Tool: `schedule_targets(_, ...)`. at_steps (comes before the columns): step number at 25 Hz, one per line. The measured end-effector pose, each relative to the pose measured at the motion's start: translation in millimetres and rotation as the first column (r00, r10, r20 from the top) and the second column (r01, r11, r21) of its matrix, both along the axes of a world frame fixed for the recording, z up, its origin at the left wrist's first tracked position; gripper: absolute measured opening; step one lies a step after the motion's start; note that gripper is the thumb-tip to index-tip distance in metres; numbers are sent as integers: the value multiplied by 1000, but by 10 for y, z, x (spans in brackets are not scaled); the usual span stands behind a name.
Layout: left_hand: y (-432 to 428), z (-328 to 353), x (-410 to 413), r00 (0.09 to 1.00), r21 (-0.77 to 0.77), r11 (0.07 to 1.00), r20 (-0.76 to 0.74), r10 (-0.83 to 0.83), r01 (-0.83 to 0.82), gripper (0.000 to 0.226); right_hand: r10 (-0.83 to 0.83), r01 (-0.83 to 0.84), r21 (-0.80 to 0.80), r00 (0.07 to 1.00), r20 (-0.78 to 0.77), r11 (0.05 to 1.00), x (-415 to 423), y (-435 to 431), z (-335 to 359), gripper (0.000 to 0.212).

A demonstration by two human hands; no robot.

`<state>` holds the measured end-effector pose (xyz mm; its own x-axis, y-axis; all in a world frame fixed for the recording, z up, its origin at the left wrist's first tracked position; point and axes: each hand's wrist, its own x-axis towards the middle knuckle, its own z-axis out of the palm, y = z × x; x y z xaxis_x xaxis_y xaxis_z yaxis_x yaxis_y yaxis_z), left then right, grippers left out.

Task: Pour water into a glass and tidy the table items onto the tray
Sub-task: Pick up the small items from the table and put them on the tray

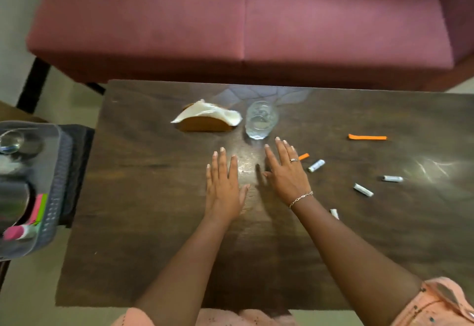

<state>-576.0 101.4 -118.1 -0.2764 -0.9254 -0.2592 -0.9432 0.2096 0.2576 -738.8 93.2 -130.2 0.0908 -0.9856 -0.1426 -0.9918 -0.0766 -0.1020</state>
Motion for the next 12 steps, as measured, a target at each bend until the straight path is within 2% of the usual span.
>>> schedule_targets(6, 77, -38, -897, 986, 10, 987, -53, -157, 157, 71, -140, 137, 60, 988, 62, 989, -923, 260, -11, 66)
schedule_targets(8, 121, -110, -1085, 973, -14, 975, -57, -223, 222, 64, -202, 194, 84, 974, 103, 977, -1170, 394, -94, 59)
schedule_targets(12, 276, -283, -1437, 890, 4, 891, -36, -454, 454, 40, -397, 371, 186, 908, 131, 910, -1713, 763, -195, 27)
